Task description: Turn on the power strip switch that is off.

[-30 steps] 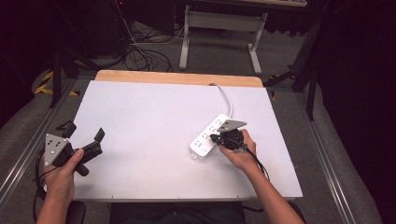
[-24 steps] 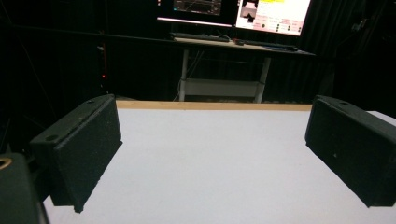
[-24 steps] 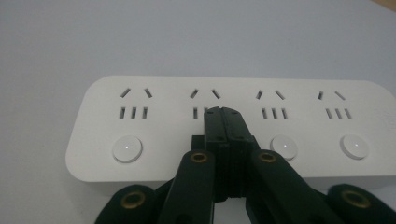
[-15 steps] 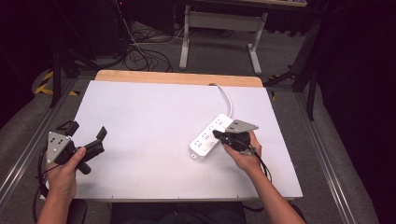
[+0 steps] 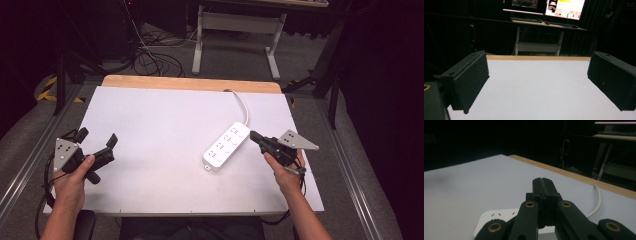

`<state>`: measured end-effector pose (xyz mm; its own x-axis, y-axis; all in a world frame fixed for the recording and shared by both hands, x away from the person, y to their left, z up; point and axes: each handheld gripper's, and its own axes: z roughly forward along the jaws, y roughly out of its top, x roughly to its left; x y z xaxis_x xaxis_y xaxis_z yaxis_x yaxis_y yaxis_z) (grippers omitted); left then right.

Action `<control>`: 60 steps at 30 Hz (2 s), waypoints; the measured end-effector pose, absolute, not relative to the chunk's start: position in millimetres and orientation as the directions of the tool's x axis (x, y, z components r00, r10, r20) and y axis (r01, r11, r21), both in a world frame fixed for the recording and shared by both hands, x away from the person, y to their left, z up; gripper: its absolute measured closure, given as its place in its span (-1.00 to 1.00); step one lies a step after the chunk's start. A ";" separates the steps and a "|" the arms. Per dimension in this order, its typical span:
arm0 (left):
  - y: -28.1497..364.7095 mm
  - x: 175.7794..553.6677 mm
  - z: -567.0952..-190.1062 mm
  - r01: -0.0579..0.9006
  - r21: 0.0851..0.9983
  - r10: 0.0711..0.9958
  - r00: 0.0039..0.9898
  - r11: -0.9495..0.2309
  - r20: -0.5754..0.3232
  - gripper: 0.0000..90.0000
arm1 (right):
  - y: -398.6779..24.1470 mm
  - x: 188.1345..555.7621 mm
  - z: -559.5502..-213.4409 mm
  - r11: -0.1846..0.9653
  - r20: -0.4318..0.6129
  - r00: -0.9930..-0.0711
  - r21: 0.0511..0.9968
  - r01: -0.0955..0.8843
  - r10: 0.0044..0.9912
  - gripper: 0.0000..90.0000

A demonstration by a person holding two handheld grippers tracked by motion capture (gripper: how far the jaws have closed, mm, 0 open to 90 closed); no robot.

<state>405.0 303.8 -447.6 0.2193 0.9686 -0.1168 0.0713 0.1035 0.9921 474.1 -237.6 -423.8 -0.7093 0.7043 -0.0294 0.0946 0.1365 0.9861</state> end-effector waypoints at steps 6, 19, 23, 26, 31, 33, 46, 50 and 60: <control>303.1 406.3 -447.4 0.070 0.992 0.968 0.221 0.107 -0.120 -0.91 | -259.8 469.2 -421.4 0.041 0.005 -0.685 0.998 0.050 0.729 1.00; 304.1 405.7 -447.2 0.070 0.991 0.968 0.218 0.111 -0.124 -0.91 | -274.3 462.1 -422.6 -0.061 0.050 -0.680 0.998 0.008 0.732 1.00; 304.4 406.0 -447.4 0.069 0.991 0.968 0.217 0.111 -0.123 -0.91 | -275.2 458.9 -424.2 -0.038 0.030 -0.681 0.999 0.004 0.732 1.00; 303.6 406.2 -447.4 0.071 0.991 0.968 0.220 0.109 -0.123 -0.91 | -277.7 457.3 -424.6 -0.032 0.025 -0.674 0.999 0.002 0.738 1.00; 303.5 406.5 -447.4 0.071 0.992 0.968 0.219 0.108 -0.121 -0.91 | -276.5 458.5 -425.5 -0.019 0.018 -0.673 1.000 0.005 0.739 0.86; 303.7 406.4 -447.5 0.071 0.992 0.968 0.219 0.107 -0.121 -0.91 | -274.9 458.7 -425.7 -0.009 0.007 -0.676 1.000 0.001 0.737 0.70; 303.7 406.2 -447.5 0.073 0.992 0.968 0.218 0.108 -0.121 -0.91 | -272.3 470.5 -433.3 0.016 0.068 -0.668 0.993 0.119 0.741 -0.86; 303.7 406.2 -447.5 0.073 0.992 0.968 0.218 0.108 -0.121 -0.92 | -272.2 470.7 -433.4 0.015 0.065 -0.666 0.993 0.113 0.743 -0.96; 304.0 405.7 -447.6 0.072 0.992 0.969 0.217 0.106 -0.120 -0.93 | -271.3 471.0 -433.5 0.022 0.055 -0.664 0.994 0.106 0.746 -0.96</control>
<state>405.7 304.0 -447.6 0.2173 0.9687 -0.1198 0.0724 0.1064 0.9917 471.0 -271.3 -433.5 -0.6636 0.7461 0.0546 0.1061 0.0217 0.9941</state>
